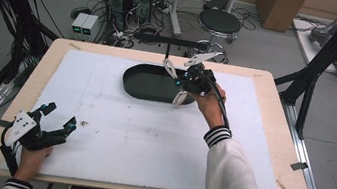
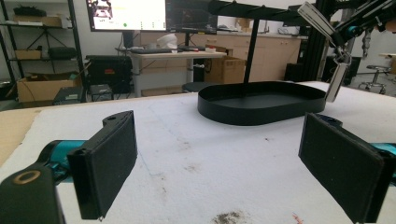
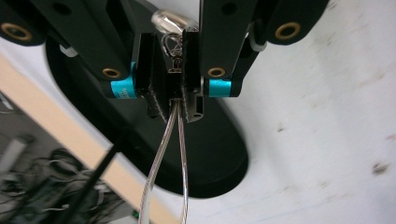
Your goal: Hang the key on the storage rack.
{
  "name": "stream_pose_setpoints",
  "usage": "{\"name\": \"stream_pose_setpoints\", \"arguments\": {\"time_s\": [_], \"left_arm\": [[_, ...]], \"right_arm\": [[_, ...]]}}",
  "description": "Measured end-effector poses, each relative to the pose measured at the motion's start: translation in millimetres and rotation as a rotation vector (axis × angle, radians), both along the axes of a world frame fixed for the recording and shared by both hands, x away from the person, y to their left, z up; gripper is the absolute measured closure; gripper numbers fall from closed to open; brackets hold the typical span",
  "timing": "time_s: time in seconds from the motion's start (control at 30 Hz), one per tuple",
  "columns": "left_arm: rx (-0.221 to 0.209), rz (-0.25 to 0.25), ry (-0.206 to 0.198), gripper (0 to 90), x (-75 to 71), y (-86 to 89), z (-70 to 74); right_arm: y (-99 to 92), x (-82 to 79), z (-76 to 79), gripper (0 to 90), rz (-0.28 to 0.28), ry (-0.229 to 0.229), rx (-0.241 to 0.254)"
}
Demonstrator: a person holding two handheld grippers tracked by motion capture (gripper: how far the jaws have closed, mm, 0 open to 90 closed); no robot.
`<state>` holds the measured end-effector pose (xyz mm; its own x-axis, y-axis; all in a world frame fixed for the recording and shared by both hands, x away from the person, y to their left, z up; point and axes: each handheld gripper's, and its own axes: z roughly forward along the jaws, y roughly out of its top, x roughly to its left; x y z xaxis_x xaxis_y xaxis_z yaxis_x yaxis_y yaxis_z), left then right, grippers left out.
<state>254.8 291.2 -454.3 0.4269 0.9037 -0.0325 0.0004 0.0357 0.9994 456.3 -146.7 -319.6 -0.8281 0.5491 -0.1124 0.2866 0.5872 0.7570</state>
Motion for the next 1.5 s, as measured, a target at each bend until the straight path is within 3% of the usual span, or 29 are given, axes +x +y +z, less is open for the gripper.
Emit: {"name": "stream_pose_setpoints", "arguments": {"time_s": [0.03, 0.1, 0.37, 0.6, 0.7, 1.07, 1.5], "left_arm": [[0.002, 0.000, 0.000, 12.0, 0.1, 0.2, 0.1], [-0.001, 0.001, 0.000, 11.9, 0.2, 0.1, 0.0], [0.003, -0.001, 0.001, 11.9, 0.1, 0.0, 0.1], [0.005, 0.000, -0.005, 11.9, -0.4, -0.1, 0.0], [0.004, 0.000, -0.005, 12.0, -0.5, -0.3, 0.0], [0.003, 0.000, -0.007, 12.0, -0.7, -0.1, -0.1], [0.005, 0.000, -0.006, 12.0, -0.6, 0.3, 0.0]], "right_arm": [[-5.0, 0.2, 1.4, 81.5, -0.043, -0.015, 0.022], [-9.4, 1.1, 2.2, 81.5, -0.072, -0.020, 0.046], [-24.8, 4.8, 6.1, 81.4, -0.202, -0.048, 0.088], [-32.7, 7.4, 6.9, 81.4, -0.260, -0.076, 0.113], [-38.0, 9.1, 7.6, 81.4, -0.311, -0.105, 0.118], [-44.3, 16.8, 3.7, 81.4, -0.414, -0.150, 0.129], [-40.8, 23.1, -3.6, 81.4, -0.451, -0.162, 0.125]]}}
